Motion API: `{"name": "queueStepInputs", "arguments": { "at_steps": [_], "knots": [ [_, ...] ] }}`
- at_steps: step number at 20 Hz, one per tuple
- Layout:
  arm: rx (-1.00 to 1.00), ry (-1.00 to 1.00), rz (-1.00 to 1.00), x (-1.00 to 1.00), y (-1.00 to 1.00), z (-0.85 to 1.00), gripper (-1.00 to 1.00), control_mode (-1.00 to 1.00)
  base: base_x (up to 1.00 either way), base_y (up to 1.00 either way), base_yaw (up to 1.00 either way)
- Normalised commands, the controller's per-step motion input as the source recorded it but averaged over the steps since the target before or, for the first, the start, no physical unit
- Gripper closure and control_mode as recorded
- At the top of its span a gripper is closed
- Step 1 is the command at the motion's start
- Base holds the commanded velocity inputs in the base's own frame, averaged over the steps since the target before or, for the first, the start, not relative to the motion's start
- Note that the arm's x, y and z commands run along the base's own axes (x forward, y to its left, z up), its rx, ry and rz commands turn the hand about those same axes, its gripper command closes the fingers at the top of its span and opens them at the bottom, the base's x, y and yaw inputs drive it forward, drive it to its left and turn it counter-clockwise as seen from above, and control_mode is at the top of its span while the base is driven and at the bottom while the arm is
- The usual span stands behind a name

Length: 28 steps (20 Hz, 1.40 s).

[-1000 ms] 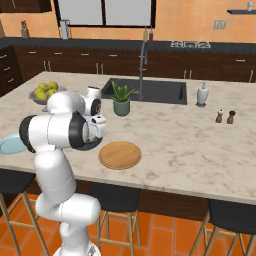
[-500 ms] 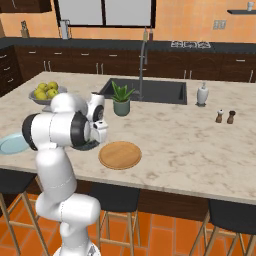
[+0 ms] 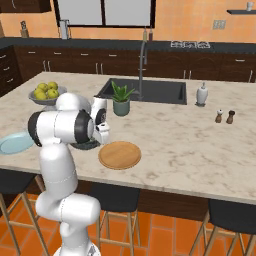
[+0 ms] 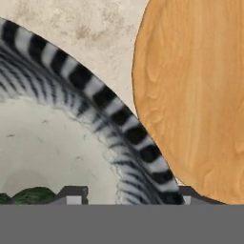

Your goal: Pick the chicken drumstick and broccoli from their plates and place them in the bowl. Then put the bowl in the fridge.

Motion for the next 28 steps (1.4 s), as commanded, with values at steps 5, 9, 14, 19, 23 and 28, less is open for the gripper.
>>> {"name": "queueStepInputs", "arguments": {
  "at_steps": [5,9,14,19,23,28],
  "knots": [
    [-0.01,0.0,-0.03,0.23,0.12,-0.17,1.0,-1.0,0.0,0.0,0.0],
    [0.0,-0.1,-0.01,-0.01,0.18,0.03,1.0,-1.0,0.0,0.0,0.0],
    [-0.06,-0.21,-0.06,-0.18,0.34,0.22,1.0,-1.0,0.0,0.0,0.0],
    [-0.01,-0.05,-0.12,-0.57,0.02,0.38,1.0,-1.0,0.0,0.0,0.0],
    [0.13,-0.14,-0.33,-0.82,0.0,0.53,1.0,-1.0,0.0,0.0,0.0],
    [0.14,-0.06,-0.42,-0.98,-0.06,0.66,1.0,-1.0,0.0,0.0,0.0]
  ]
}}
